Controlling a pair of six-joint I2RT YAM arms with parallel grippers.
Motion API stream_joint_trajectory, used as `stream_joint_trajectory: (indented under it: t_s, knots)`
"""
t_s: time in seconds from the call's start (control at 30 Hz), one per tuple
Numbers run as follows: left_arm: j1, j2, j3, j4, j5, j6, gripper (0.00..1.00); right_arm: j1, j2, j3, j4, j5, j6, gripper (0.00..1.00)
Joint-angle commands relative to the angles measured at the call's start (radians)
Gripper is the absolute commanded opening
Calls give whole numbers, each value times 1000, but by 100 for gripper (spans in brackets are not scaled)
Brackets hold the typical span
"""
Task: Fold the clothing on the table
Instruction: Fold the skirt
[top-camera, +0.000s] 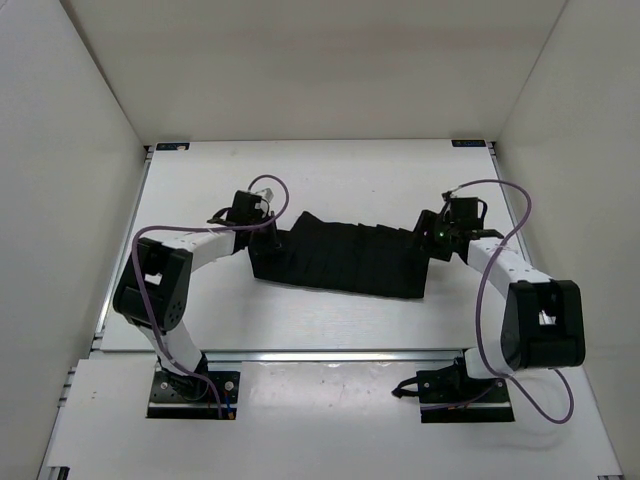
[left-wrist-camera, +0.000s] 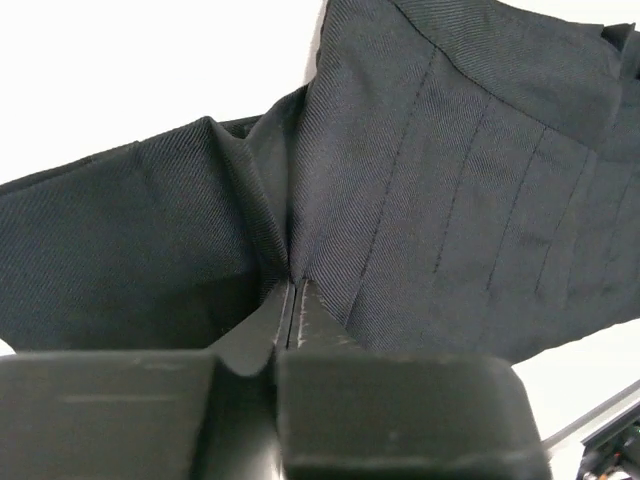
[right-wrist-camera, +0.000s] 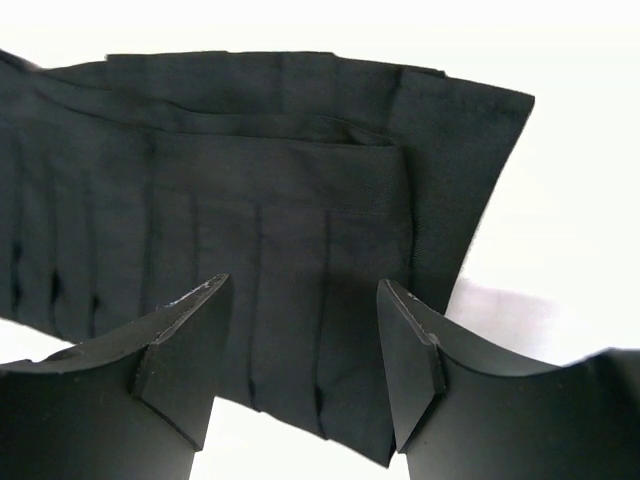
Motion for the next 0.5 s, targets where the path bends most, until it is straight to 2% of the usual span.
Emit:
stream_joint_trajectory:
  t_s: [0.0, 0.03, 0.17, 0.27, 0.47]
  knots:
    - [-1, -36, 24, 17, 26, -8, 0, -14, 42, -55, 128, 26, 50, 56]
    - [-4, -59, 10, 20, 29, -13, 0, -27, 50, -73, 159, 26, 66, 56]
    - [-7, -153, -53, 56, 18, -25, 0, -42, 90, -107, 265, -17, 106, 43]
    - [-7, -184, -85, 74, 20, -33, 0, -42, 81, -142, 358, -49, 146, 40]
    - [-18, -164, -85, 60, 33, -25, 0, -126, 99, -173, 489, -155, 220, 36]
